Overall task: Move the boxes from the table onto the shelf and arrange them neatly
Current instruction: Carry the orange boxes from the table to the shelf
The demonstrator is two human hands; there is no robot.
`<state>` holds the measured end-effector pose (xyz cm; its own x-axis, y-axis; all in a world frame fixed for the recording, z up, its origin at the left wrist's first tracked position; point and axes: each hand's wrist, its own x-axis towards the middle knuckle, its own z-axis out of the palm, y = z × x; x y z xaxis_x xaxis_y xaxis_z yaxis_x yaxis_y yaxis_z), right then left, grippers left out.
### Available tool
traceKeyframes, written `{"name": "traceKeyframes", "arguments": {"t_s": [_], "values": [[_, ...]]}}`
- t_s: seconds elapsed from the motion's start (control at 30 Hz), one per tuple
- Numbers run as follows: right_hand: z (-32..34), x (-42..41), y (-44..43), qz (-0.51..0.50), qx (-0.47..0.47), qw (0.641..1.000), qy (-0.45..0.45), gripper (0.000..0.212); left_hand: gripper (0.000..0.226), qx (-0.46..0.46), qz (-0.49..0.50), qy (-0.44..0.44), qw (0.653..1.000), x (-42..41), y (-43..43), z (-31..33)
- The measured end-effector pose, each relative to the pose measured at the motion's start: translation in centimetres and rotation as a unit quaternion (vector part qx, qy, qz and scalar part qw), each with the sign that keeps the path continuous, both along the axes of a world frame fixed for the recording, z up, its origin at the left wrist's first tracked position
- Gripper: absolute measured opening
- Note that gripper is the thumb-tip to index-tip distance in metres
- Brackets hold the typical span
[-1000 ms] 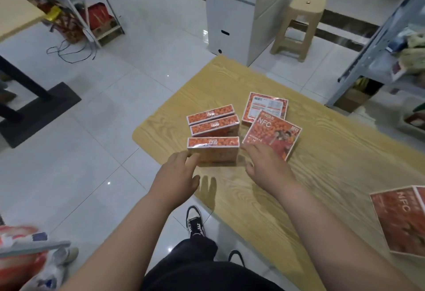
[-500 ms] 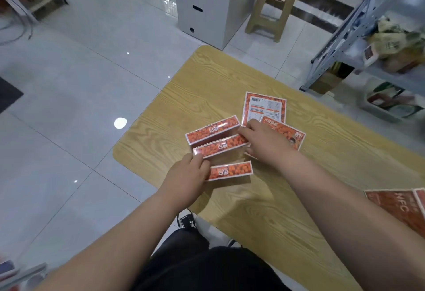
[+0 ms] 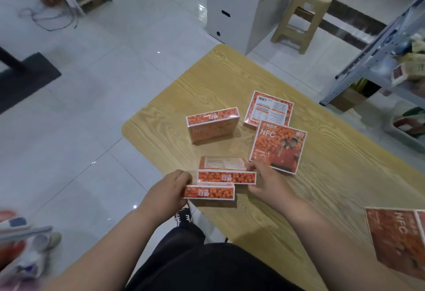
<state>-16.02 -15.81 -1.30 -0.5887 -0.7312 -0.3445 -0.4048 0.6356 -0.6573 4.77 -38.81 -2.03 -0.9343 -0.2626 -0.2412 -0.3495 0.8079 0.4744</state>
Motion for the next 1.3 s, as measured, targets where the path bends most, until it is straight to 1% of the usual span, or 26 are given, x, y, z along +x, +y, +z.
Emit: {"name": "traceKeyframes", "arguments": {"t_s": [0.03, 0.1, 0.2, 0.27, 0.33, 0.37, 0.47, 0.5, 0.53, 0.67, 0.7, 0.8, 0.83, 0.9, 0.97, 1.03, 1.17, 1.3], "values": [[-0.1, 0.1, 0.2, -0.006, -0.016, 1.0, -0.009, 0.041, 0.029, 0.036, 0.052, 0.001, 0.998, 0.2, 0.5, 0.4], [-0.2, 0.4, 0.5, -0.034, -0.063, 0.996, -0.049, 0.035, 0.027, 0.108, 0.172, 0.02, 0.979, 1.2, 2.0, 1.7], [-0.3, 1.3, 0.6, -0.079, -0.132, 0.981, -0.122, 0.03, 0.032, 0.201, 0.322, 0.079, 0.922, 3.9, 4.7, 3.4], [-0.4, 3.0, 0.1, -0.084, -0.155, 0.972, -0.158, 0.031, 0.031, 0.241, 0.393, 0.1, 0.882, 6.6, 6.4, 4.1], [-0.2, 5.4, -0.7, -0.088, -0.173, 0.959, -0.205, 0.029, 0.025, 0.275, 0.461, 0.121, 0.835, 9.8, 7.4, 4.2], [0.1, 6.7, -1.4, -0.091, -0.181, 0.951, -0.234, 0.027, 0.021, 0.282, 0.502, 0.138, 0.806, 11.4, 7.9, 4.3], [1.3, 10.4, -3.9, -0.081, -0.188, 0.933, -0.295, 0.021, 0.011, 0.266, 0.625, 0.186, 0.709, 16.3, 8.8, 5.1], [1.7, 11.6, -5.0, -0.066, -0.182, 0.934, -0.301, 0.022, 0.013, 0.256, 0.658, 0.195, 0.68, 18.1, 8.9, 5.6], [2.2, 12.7, -6.1, -0.046, -0.174, 0.937, -0.298, 0.024, 0.014, 0.249, 0.682, 0.198, 0.659, 20.0, 8.9, 6.0], [4.0, 17.8, -11.9, 0.035, -0.16, 0.951, -0.264, 0.027, 0.024, 0.226, 0.756, 0.226, 0.572, 28.9, 8.5, 7.3], [4.4, 19.4, -13.4, 0.059, -0.153, 0.953, -0.256, 0.028, 0.026, 0.225, 0.772, 0.238, 0.545, 31.0, 8.5, 7.6], [5.6, 24.8, -17.8, 0.12, -0.122, 0.948, -0.269, 0.031, 0.023, 0.24, 0.805, 0.299, 0.453, 35.9, 8.8, 9.0], [5.9, 26.7, -19.3, 0.143, -0.113, 0.946, -0.27, 0.032, 0.023, 0.241, 0.814, 0.305, 0.431, 37.4, 8.9, 9.3], [6.7, 30.8, -21.9, 0.19, -0.106, 0.938, -0.269, 0.032, 0.023, 0.224, 0.832, 0.305, 0.405, 40.6, 9.4, 9.7], [7.7, 35.1, -24.0, 0.233, -0.1, 0.93, -0.267, 0.03, 0.022, 0.194, 0.849, 0.299, 0.39, 44.2, 10.0, 9.8], [8.5, 38.8, -25.8, 0.268, -0.095, 0.918, -0.275, 0.03, 0.023, 0.185, 0.863, 0.297, 0.364, 47.0, 10.6, 10.3], [9.2, 44.8, -29.0, 0.33, -0.073, 0.897, -0.285, 0.032, 0.029, 0.173, 0.88, 0.339, 0.283, 50.7, 12.0, 11.1], [9.4, 48.8, -32.3, 0.401, -0.059, 0.868, -0.286, 0.028, 0.029, 0.158, 0.889, 0.377, 0.204, 51.5, 12.9, 12.5]]}}
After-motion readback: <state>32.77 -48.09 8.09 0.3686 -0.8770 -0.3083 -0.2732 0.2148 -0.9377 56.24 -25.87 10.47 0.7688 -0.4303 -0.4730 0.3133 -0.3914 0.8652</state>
